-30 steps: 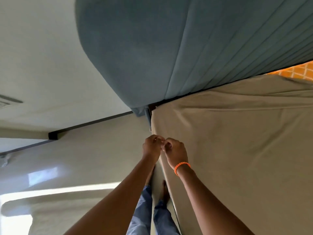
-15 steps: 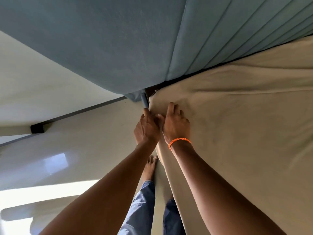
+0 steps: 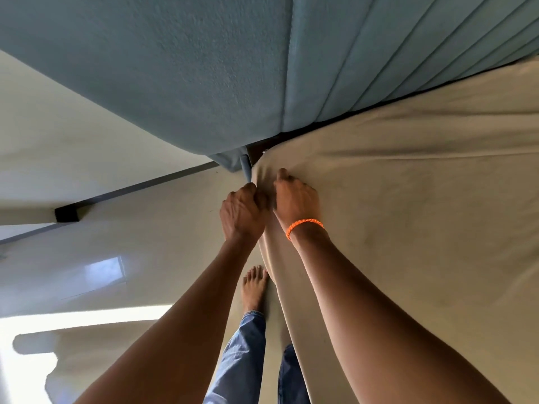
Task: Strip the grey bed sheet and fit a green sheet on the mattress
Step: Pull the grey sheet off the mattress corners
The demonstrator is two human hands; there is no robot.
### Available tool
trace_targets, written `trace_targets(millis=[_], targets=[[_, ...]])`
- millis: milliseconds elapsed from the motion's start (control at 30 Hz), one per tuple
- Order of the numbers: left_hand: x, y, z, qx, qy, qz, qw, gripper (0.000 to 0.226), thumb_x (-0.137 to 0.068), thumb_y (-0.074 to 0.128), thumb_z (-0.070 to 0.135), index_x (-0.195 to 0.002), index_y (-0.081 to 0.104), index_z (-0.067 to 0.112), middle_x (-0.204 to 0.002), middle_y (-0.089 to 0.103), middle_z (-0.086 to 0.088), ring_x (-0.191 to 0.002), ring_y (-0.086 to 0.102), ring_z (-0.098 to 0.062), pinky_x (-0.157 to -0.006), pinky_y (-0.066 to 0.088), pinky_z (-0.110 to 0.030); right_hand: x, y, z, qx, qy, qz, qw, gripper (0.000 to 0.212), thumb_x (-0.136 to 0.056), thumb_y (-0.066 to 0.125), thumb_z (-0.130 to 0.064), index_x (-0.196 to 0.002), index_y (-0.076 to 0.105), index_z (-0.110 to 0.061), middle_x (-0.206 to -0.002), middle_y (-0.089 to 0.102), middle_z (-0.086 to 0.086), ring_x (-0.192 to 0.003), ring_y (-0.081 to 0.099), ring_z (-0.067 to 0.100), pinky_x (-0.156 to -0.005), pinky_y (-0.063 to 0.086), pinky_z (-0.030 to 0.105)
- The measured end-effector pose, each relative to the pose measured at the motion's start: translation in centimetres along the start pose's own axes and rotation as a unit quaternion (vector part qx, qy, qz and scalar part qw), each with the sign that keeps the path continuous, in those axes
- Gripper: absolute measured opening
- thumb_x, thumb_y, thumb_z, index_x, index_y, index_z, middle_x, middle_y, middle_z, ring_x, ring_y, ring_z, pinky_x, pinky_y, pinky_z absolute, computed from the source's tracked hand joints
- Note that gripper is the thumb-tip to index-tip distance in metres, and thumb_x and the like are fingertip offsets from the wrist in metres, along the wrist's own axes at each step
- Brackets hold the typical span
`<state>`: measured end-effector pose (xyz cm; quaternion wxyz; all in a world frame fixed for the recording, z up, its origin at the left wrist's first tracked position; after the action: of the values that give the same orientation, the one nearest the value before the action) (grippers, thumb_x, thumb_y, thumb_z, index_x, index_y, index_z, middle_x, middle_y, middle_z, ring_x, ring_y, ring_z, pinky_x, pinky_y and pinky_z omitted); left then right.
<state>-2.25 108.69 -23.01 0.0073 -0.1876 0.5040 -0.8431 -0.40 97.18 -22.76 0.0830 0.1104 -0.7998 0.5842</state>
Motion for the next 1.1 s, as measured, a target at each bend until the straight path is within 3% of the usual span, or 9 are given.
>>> trace_targets(millis=[133,267,367,467,667,800,867,967,1100], targets=[[3.4,0.6,2.6,0.032,0.1,0.027,0.994,0.042,-0.087,0.03,0.036,-0.075,0.062,0.011,-0.071,0.067,-0.018,-0.064,0.058,-0.041,-0.057,0.037,-0.037,2.0,-0.2,2.8,-0.101,-0.127,0.06,0.985,0.044,-0.088,0.063,-0.024,-0.131,0.061,-0.032,-0.144,0.051,-0.003,-0.117,0.053,0.023,-0.091,0.046,0.038],[7.3,2.0,6.2,0.074,0.154,0.002,0.985,0.031,-0.093,0.041,0.04,-0.083,0.058,0.016,-0.071,0.066,-0.011,-0.063,0.061,-0.033,-0.055,0.037,-0.04,4.5,-1.3,8.2,-0.168,-0.193,0.074,0.964,0.028,-0.09,0.054,-0.026,-0.109,0.073,-0.017,-0.144,0.062,-0.001,-0.138,0.051,0.023,-0.11,0.043,0.038],[9.8,3.3,10.1,0.132,0.166,-0.013,0.977,0.028,-0.093,0.046,0.037,-0.082,0.058,0.015,-0.078,0.067,-0.01,-0.072,0.062,-0.031,-0.06,0.026,-0.032,7.3,-2.8,12.3,-0.162,-0.104,0.098,0.976,0.031,-0.086,0.052,-0.031,-0.105,0.068,-0.013,-0.103,0.072,0.012,-0.104,0.065,0.036,-0.094,0.052,0.041],[12.6,5.2,14.1,0.13,0.187,-0.033,0.973,0.033,-0.095,0.041,0.041,-0.096,0.065,0.018,-0.085,0.073,-0.012,-0.076,0.067,-0.037,-0.059,0.038,-0.036,11.0,-4.5,17.0,-0.112,-0.017,0.149,0.982,0.03,-0.081,0.053,-0.036,-0.104,0.062,-0.019,-0.083,0.069,0.011,-0.079,0.063,0.039,-0.065,0.048,0.039],[14.8,8.7,14.5,0.135,0.107,-0.181,0.968,0.039,-0.096,0.035,0.05,-0.112,0.063,0.029,-0.098,0.074,-0.012,-0.089,0.069,-0.038,-0.071,0.056,-0.043,14.7,-4.0,20.0,-0.105,0.074,0.164,0.978,0.036,-0.082,0.046,-0.021,-0.103,0.073,-0.013,-0.091,0.072,0.013,-0.091,0.064,0.041,-0.079,0.047,0.046],[13.8,6.4,9.4,0.175,0.096,0.006,0.98,0.016,-0.096,0.053,0.022,-0.091,0.068,0.023,-0.095,0.071,0.0,-0.09,0.063,-0.025,-0.077,0.052,-0.044,13.6,-4.5,17.3,-0.232,0.097,0.206,0.946,0.036,-0.087,0.044,-0.012,-0.097,0.078,-0.007,-0.098,0.076,0.007,-0.095,0.067,0.032,-0.088,0.054,0.044],[12.8,4.5,6.8,0.109,0.073,0.116,0.985,0.019,-0.095,0.052,0.014,-0.105,0.066,0.021,-0.114,0.065,-0.002,-0.106,0.057,-0.029,-0.087,0.048,-0.047,12.3,-4.8,15.1,-0.199,0.078,0.238,0.948,0.027,-0.088,0.051,-0.013,-0.083,0.076,-0.005,-0.091,0.073,0.007,-0.088,0.067,0.032,-0.086,0.055,0.041],[11.1,3.4,3.3,0.056,0.033,0.116,0.991,0.037,-0.098,0.054,0.02,-0.135,0.055,0.022,-0.143,0.053,-0.003,-0.128,0.049,-0.029,-0.103,0.044,-0.047,10.0,-4.3,10.4,-0.166,0.007,0.174,0.971,0.017,-0.089,0.06,-0.018,-0.094,0.075,-0.012,-0.097,0.071,0.003,-0.095,0.064,0.027,-0.084,0.054,0.038],[12.0,3.8,-1.4,0.06,0.083,0.023,0.994,0.048,-0.103,0.059,0.031,-0.148,0.046,0.02,-0.157,0.04,-0.004,-0.138,0.043,-0.03,-0.112,0.043,-0.049,9.4,-1.1,3.7,-0.063,-0.096,-0.028,0.993,0.046,-0.092,0.06,-0.024,-0.138,0.054,-0.021,-0.128,0.06,0.007,-0.116,0.055,0.03,-0.093,0.049,0.047]])
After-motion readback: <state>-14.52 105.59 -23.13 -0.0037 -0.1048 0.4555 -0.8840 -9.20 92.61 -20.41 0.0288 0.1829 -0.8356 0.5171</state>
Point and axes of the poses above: each hand's wrist, its own x-axis away from the middle knuckle, its own y-axis out of the palm, z = x × y, the point moved 1 cm from there along -x, towards the middle knuckle
